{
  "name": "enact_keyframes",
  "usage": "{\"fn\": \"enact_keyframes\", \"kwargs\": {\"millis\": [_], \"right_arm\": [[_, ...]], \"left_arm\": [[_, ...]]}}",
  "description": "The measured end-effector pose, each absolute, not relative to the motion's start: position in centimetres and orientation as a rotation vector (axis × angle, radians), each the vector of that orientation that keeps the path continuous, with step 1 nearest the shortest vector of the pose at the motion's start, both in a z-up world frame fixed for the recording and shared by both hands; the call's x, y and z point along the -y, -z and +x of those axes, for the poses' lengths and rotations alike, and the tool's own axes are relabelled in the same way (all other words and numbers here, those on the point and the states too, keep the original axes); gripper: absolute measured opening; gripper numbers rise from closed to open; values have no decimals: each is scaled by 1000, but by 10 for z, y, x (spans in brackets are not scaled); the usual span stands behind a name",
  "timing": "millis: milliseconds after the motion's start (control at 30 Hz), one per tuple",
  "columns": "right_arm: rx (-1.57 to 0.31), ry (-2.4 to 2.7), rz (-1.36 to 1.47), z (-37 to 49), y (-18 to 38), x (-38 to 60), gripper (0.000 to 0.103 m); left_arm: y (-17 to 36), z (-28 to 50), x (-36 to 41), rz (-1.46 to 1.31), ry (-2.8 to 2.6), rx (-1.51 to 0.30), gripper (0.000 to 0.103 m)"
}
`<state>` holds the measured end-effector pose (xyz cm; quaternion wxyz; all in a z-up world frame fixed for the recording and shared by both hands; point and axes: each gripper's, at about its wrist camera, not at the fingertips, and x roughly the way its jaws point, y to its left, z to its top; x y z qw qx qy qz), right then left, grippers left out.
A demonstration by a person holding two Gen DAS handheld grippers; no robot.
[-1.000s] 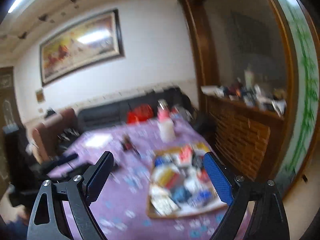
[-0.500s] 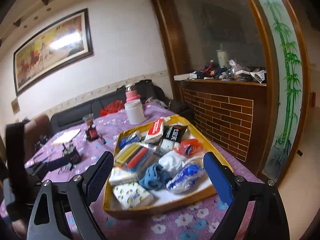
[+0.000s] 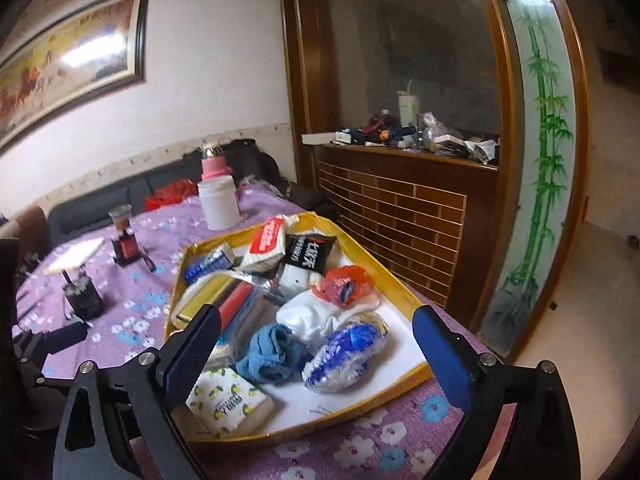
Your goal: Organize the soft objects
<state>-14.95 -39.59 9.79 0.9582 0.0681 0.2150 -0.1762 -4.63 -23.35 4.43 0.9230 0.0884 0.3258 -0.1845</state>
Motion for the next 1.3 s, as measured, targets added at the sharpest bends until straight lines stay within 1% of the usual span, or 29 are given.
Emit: {"fn": "enact_keyframes", "kwargs": {"millis": [167, 333, 433, 800, 1300], "right_arm": [[-452, 395, 127, -155, -95, 388, 100], [-453, 384, 133, -156, -93, 389, 100], [-438, 359, 129, -153, -95, 391, 101], [-438, 288, 136, -137, -93, 391, 101], [-439, 313, 167, -141, -94, 398, 101]], "left_arm": [[-41, -36, 232, 198, 343, -720, 102], [-48, -39, 231, 199, 342, -695, 102], [-47, -36, 230, 179, 384, -732, 102], [-43, -28, 231, 193, 340, -751, 102], [-43, -33, 236, 243, 314, -725, 102]]}}
